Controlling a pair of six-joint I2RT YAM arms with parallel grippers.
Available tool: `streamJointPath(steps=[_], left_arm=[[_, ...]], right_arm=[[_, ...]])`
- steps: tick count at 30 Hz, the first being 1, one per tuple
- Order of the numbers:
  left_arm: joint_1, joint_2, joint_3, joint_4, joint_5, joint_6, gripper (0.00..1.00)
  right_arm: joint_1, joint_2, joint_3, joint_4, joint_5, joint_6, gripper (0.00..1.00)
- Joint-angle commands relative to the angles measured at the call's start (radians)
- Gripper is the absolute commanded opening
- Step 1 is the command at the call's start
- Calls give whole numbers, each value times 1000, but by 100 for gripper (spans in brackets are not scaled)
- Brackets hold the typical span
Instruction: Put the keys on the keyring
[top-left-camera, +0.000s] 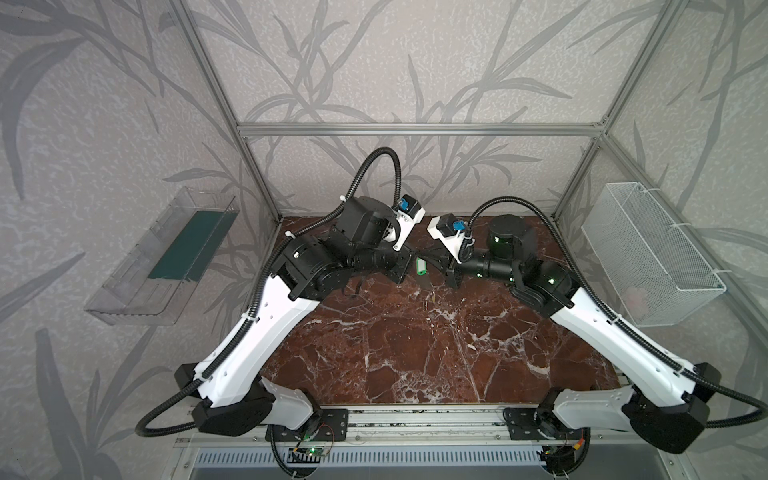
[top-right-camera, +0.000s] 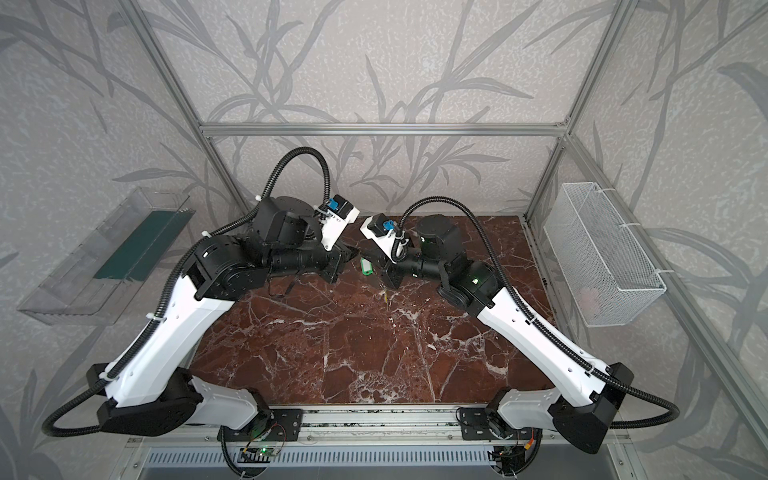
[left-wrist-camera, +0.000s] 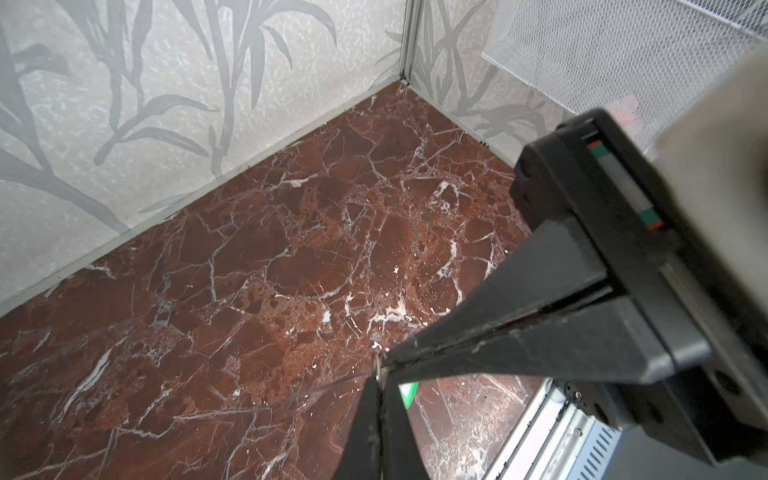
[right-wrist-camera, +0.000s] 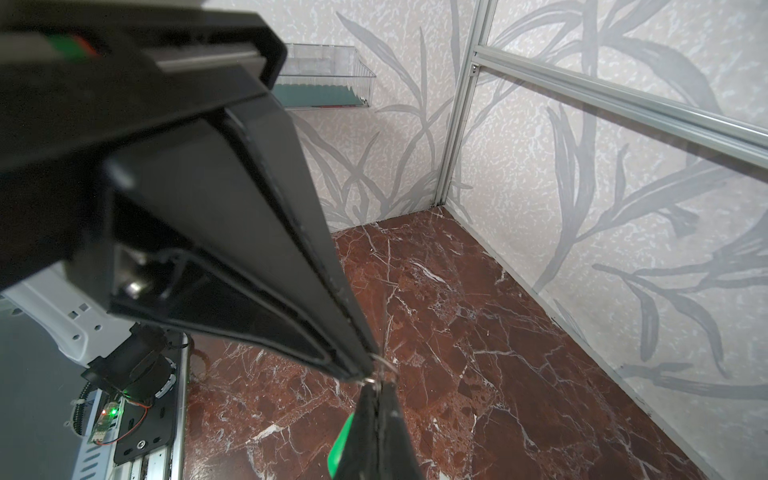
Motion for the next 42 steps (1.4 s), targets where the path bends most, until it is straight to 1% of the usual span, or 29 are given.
streamJointPath(steps=[1, 3, 6, 9, 12, 17, 20, 22, 29, 33, 39, 41, 42], left_arm=[[-5, 5, 28, -86, 27, 22, 0], [-4, -6, 18, -70, 8, 17, 0], [-5, -54, -38, 9, -32, 4, 0], [-4, -137, -152, 150, -75, -12, 0], [-4, -233, -299, 319, -91, -37, 0], [-7, -353, -485, 525, -67, -77, 0], [-6, -404, -568, 619, -58, -85, 0], [-6, -435, -620, 686, -32, -86, 0], [-6, -511, -774, 875, 12, -79, 0], [-6, -521, -818, 930, 39, -65, 0], [-6, -515, -851, 1006, 67, -24, 0], [-6, -504, -849, 1014, 66, -7, 0], [-6, -498, -847, 1019, 67, 3, 0]], right_arm=[[-7, -39, 5, 13, -2, -34, 0], [-7, -45, 1, 9, -7, -34, 0], [-7, -60, -12, 0, -35, -44, 0], [-7, -75, -22, -9, -49, -44, 0], [-7, -84, -21, -18, -61, -44, 0], [-6, -100, -11, -26, -94, -40, 0], [-7, -101, -5, -40, -130, -43, 0], [-7, -107, -8, -36, -153, -38, 0], [-7, -133, -43, -10, -237, -36, 0], [-7, -129, -41, -23, -273, -53, 0], [-7, -120, -47, -44, -372, -119, 0], [-7, -115, -41, -64, -379, -143, 11], [-8, -112, -37, -76, -387, -159, 19]])
